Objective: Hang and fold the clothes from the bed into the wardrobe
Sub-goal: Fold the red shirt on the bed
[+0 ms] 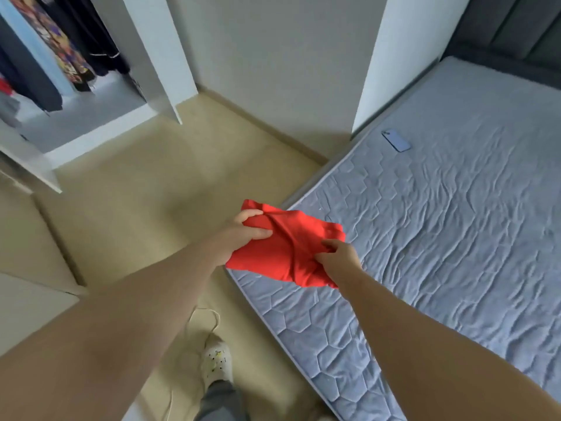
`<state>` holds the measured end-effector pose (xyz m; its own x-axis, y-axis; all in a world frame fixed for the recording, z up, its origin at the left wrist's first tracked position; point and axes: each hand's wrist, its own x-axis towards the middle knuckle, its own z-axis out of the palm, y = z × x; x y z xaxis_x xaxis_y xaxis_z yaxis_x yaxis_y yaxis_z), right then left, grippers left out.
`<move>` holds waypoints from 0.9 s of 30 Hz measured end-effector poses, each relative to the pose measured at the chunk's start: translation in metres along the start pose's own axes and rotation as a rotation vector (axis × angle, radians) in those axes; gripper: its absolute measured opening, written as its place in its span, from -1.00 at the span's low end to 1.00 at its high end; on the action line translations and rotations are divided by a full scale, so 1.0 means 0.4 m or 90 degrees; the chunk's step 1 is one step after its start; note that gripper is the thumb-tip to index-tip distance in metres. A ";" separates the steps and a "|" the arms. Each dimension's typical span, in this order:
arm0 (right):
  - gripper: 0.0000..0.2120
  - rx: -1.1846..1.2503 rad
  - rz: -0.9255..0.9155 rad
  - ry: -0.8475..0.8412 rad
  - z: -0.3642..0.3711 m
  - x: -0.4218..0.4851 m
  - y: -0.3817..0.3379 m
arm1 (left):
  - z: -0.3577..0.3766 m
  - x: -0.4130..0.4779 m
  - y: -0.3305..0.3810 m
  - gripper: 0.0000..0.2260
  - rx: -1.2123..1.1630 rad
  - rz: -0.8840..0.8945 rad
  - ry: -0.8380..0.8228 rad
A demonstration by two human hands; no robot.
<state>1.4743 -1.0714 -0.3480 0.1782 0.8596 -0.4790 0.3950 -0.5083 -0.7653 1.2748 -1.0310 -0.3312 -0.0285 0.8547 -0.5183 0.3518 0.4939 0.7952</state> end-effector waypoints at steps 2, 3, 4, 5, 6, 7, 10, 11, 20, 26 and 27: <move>-0.54 -0.019 -0.036 -0.017 0.057 0.011 -0.104 | -0.108 0.006 0.023 -0.55 -0.015 0.010 0.033; -0.54 -0.026 -0.051 -0.024 0.091 0.021 -0.161 | -0.170 0.012 0.031 -0.53 -0.024 0.020 0.051; -0.54 -0.035 -0.071 -0.031 0.127 0.032 -0.215 | -0.230 0.020 0.038 -0.52 -0.030 0.029 0.067; -0.55 -0.044 -0.089 -0.037 0.162 0.041 -0.272 | -0.291 0.031 0.048 -0.51 -0.032 0.037 0.081; -0.55 -0.053 -0.106 -0.043 0.197 0.051 -0.324 | -0.348 0.037 0.060 -0.51 -0.035 0.043 0.099; -0.55 -0.056 -0.125 -0.050 0.250 0.066 -0.394 | -0.430 0.047 0.074 -0.50 -0.046 0.053 0.123; -0.56 -0.080 -0.169 -0.075 0.378 0.092 -0.566 | -0.624 0.069 0.101 -0.51 -0.081 0.062 0.180; -0.56 -0.082 -0.185 -0.084 0.438 0.105 -0.634 | -0.708 0.075 0.106 -0.52 -0.103 0.071 0.199; -0.58 0.014 -0.263 -0.177 0.749 0.168 -1.035 | -1.142 0.101 0.132 -0.56 -0.256 0.095 0.305; -0.63 0.046 -0.321 -0.231 0.919 0.257 -1.276 | -1.383 0.177 0.183 -0.58 -0.306 0.096 0.373; -0.63 0.044 -0.334 -0.243 0.946 0.278 -1.318 | -1.418 0.200 0.190 -0.59 -0.313 0.093 0.385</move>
<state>0.9448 -0.7277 -0.1607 -0.3599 0.9219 -0.1433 0.2816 -0.0391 -0.9587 0.7684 -0.8344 -0.1335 -0.5665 0.7856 -0.2490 -0.0580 0.2634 0.9630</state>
